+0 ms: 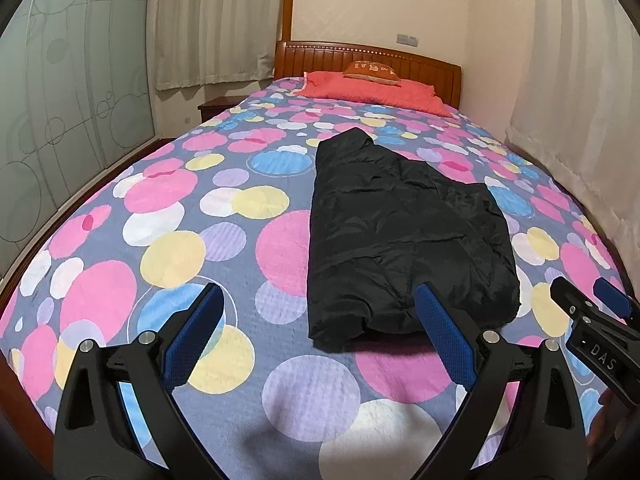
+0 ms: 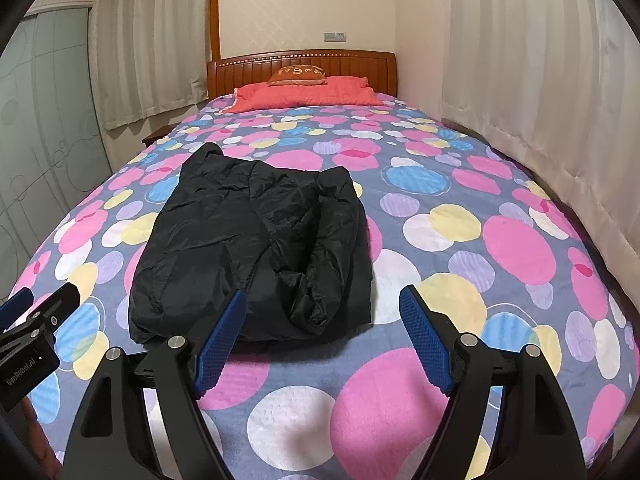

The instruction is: Fold large clothes

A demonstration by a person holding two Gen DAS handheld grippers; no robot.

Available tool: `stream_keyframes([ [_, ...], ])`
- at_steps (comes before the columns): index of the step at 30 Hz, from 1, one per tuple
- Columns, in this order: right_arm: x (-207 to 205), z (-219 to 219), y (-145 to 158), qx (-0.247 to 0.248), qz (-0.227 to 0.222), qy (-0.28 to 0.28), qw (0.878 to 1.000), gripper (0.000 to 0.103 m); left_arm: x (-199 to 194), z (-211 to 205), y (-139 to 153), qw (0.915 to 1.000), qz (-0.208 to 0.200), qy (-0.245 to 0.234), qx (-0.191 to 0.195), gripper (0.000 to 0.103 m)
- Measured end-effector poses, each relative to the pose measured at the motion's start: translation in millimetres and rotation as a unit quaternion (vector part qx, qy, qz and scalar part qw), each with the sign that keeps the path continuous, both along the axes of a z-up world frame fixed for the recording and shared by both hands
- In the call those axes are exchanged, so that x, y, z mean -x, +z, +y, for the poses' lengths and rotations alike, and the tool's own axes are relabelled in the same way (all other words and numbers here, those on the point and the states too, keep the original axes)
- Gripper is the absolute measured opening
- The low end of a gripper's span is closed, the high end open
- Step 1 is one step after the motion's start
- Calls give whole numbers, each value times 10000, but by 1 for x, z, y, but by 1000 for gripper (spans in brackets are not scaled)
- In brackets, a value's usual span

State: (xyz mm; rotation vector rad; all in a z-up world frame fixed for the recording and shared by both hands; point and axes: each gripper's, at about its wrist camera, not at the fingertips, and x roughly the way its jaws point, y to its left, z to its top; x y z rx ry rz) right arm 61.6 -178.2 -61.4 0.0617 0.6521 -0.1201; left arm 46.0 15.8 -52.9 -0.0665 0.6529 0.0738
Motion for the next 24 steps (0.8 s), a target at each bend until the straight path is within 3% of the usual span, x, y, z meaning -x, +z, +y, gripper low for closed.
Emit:
stream_keyframes([
  [24,1,1,0,-6,0,-1,10000,78,1,-2,-1,10000,6,12,-12,96],
])
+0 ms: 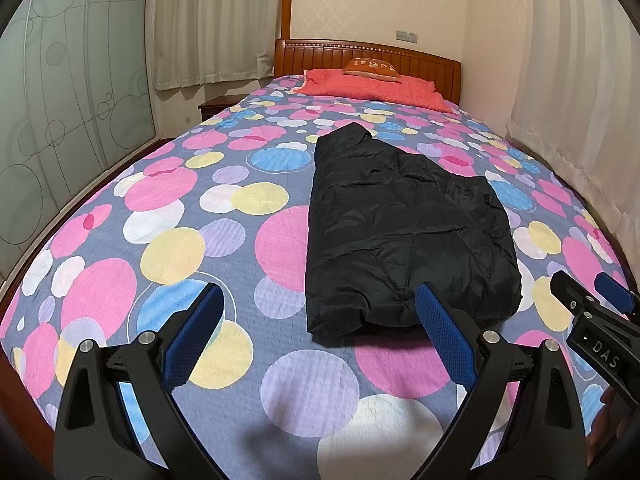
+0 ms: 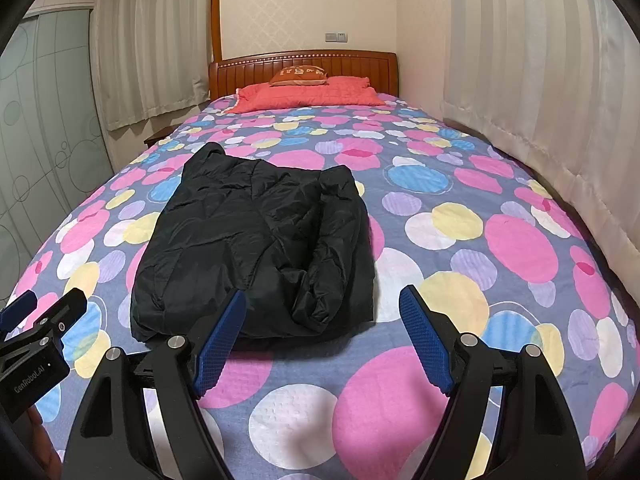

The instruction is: Fold large clothes

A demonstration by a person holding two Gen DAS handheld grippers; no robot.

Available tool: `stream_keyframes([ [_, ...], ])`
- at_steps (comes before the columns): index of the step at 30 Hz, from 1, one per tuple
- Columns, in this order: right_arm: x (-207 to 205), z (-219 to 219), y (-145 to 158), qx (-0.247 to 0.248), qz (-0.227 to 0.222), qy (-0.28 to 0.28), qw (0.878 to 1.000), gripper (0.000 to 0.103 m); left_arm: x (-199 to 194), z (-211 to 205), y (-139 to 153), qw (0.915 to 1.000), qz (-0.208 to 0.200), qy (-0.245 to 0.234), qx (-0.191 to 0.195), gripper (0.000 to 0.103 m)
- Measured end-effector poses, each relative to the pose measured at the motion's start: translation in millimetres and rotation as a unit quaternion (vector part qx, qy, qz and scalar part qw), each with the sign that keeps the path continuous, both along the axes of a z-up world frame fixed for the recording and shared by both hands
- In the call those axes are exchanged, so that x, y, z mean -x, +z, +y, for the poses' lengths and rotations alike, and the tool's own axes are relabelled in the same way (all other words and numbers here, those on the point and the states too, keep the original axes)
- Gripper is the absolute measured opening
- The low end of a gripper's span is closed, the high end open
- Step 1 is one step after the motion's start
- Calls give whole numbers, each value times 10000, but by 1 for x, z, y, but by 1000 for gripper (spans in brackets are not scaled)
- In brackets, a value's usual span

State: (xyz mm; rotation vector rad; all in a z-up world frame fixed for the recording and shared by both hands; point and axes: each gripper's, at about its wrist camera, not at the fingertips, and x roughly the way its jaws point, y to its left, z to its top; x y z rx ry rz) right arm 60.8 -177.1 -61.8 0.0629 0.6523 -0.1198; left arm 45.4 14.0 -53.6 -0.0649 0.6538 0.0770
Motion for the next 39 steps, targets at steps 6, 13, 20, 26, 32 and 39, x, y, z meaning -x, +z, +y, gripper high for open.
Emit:
stream_keyframes([
  [6,1,2,0,4,4,3,10000,78,1,0,-2,10000,17,15,-23,96],
  [13,0,1,-1,1,6,-3,10000,78,2,0,-3,10000,19,10,-10,96],
  [20,0,1,0,-2,-10,7,10000,78,4,0,-5,10000,21,-17,20,96],
  [26,1,3,-1,-1,-18,14,10000,78,6,-1,-5,9999,-4,-119,33,96],
  [32,1,5,-1,3,-5,20,10000,78,6,0,-4,9999,9,-126,36,96],
  [39,2,5,-1,8,-22,22,10000,78,5,3,-3,9999,6,-120,51,96],
])
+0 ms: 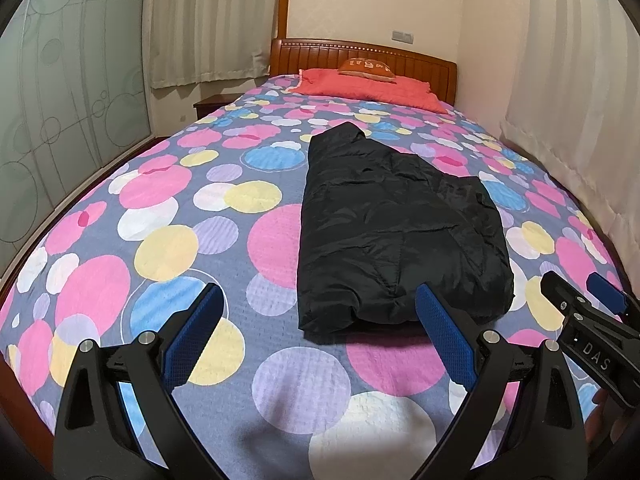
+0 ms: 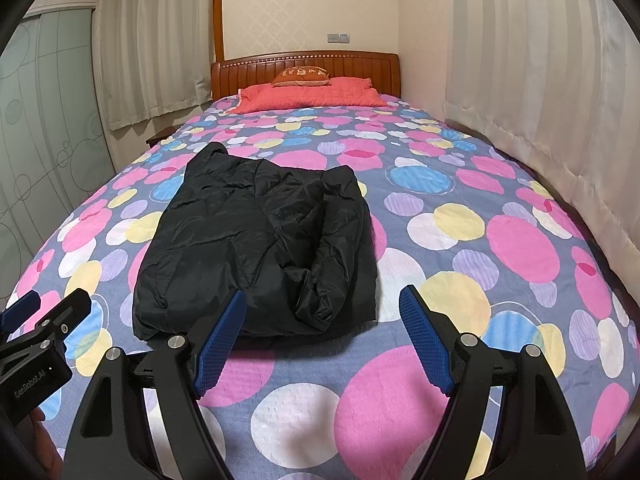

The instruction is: Fold large clothes

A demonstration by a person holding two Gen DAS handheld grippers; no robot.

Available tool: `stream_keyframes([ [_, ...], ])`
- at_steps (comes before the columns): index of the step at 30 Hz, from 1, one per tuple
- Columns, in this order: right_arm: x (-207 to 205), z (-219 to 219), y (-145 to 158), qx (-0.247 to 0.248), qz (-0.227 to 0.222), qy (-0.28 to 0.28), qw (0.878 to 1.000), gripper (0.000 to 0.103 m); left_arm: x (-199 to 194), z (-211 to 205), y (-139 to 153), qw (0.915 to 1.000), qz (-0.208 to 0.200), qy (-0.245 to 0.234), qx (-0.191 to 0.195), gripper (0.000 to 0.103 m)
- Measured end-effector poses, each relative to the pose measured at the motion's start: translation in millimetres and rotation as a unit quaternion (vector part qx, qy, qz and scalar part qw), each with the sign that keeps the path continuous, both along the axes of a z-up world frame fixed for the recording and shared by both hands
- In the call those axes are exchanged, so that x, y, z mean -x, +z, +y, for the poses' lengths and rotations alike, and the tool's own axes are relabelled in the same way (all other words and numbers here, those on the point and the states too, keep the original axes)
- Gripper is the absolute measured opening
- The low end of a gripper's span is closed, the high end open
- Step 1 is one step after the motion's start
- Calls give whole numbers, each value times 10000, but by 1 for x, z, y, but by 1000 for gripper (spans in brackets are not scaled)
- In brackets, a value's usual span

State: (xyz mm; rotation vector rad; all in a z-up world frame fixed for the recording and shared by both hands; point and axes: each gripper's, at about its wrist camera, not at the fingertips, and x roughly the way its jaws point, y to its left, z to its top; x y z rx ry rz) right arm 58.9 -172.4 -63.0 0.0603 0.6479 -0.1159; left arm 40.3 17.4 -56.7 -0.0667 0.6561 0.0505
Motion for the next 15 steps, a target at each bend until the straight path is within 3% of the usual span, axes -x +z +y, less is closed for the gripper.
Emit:
stream_keyframes([
  [15,1,7,4,32,-60,49,10000,85,0,-2,8,9998,-58,50,-158,97],
])
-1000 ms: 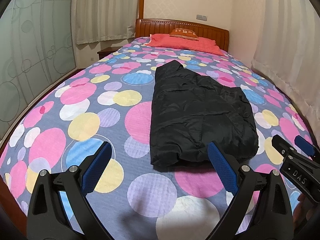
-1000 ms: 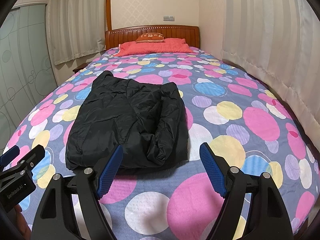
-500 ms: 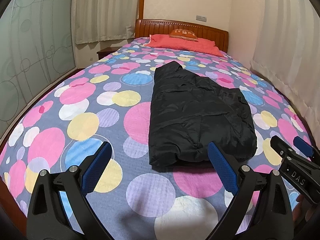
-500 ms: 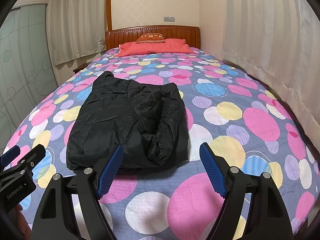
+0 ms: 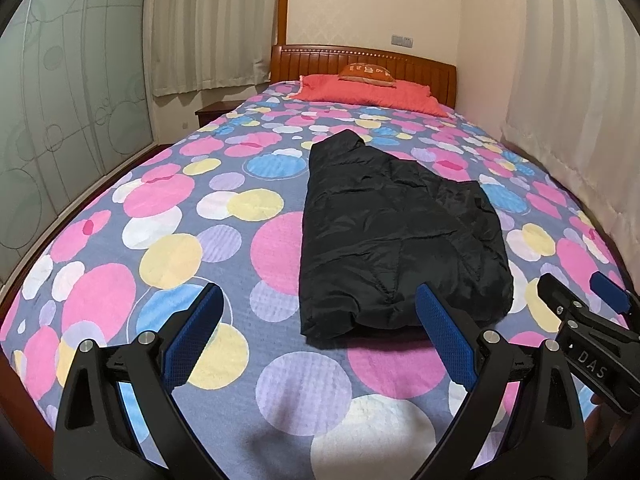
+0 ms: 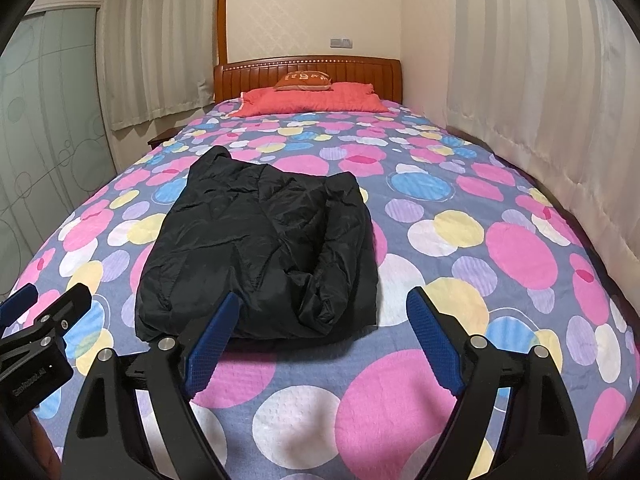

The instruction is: Fold large clothes

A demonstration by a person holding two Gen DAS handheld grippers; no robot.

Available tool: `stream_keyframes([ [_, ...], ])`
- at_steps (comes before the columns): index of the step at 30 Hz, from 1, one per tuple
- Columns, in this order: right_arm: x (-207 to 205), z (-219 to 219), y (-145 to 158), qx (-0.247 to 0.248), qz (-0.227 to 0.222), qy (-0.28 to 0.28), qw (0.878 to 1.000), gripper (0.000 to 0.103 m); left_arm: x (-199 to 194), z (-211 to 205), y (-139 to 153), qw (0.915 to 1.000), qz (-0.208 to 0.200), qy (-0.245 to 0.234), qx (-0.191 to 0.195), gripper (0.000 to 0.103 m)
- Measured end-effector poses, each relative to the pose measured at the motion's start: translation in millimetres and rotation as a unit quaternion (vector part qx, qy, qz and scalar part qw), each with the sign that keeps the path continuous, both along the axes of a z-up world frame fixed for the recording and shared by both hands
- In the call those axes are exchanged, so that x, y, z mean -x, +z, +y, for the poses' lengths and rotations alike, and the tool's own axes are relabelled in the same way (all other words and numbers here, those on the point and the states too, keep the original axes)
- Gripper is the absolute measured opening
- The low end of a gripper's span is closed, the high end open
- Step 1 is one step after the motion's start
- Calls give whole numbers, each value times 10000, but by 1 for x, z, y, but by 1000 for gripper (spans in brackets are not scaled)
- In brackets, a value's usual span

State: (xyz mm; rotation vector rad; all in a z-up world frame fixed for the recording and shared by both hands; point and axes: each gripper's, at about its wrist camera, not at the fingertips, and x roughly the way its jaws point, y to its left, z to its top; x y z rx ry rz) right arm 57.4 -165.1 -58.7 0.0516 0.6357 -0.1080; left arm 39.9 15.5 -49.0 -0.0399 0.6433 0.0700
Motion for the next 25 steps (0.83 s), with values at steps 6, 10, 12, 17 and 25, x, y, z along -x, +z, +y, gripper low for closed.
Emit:
stream_keyframes([
  [6,0,-2,1,-3,8,21,10000,85,0,-2,1,9999,85,117,20,101],
  [10,-2,-2,-2,-6,40,40,10000,85,3,-1,4,9998,-173,125,40,101],
  [12,-4,-3,-5,-25,78,50,10000,85,4,0,4,9995,-266,195,21,101],
  [17,-7,-5,-13,-54,149,63,9999,85,-3,2,-2,9997,-171,152,-72,101],
  [25,-17,-30,-29,-175,336,-114,9992,85,-33,29,-35,9988,414,239,83,101],
])
